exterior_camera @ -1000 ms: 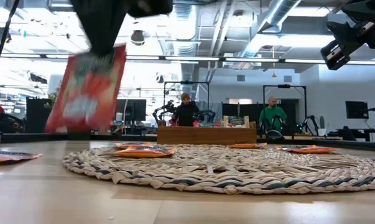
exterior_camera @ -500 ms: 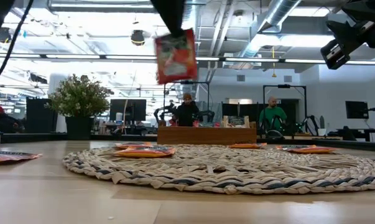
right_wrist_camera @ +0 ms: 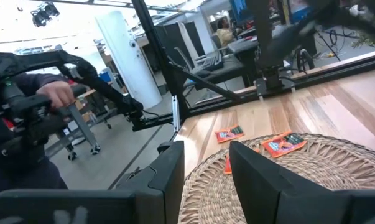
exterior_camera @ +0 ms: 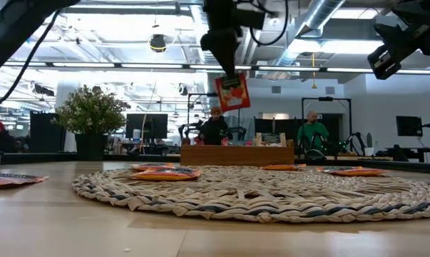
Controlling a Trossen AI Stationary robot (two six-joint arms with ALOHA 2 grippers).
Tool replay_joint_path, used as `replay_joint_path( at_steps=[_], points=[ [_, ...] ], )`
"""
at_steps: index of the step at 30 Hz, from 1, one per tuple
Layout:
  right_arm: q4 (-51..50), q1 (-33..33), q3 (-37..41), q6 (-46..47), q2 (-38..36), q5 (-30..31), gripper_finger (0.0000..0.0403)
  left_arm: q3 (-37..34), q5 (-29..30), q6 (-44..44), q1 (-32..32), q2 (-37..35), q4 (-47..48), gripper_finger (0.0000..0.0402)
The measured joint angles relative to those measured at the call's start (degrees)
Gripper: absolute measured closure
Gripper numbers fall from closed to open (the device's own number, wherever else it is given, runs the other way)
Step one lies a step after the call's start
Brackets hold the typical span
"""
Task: Pick & Place Tea
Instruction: Put the red tea bag into the middle section of the wooden organizer
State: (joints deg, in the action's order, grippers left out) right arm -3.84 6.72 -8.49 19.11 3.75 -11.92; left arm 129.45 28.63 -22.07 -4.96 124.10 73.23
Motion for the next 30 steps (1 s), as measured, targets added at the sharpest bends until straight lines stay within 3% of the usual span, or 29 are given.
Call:
replay_joint_path(
  at_steps=[9,30],
  points=[
    [0.0,-0.1,0.0,-0.1,0.0,0.0,0.0282,0.0,-3.6,-7.0,-5.2,2.0,-5.3,0.0401],
    [1.0,-0.1,0.0,0.3,0.0,0.0,0.0282,0.0,-8.0,-7.4,-6.0,7.9,-5.7,0.0401]
  ],
)
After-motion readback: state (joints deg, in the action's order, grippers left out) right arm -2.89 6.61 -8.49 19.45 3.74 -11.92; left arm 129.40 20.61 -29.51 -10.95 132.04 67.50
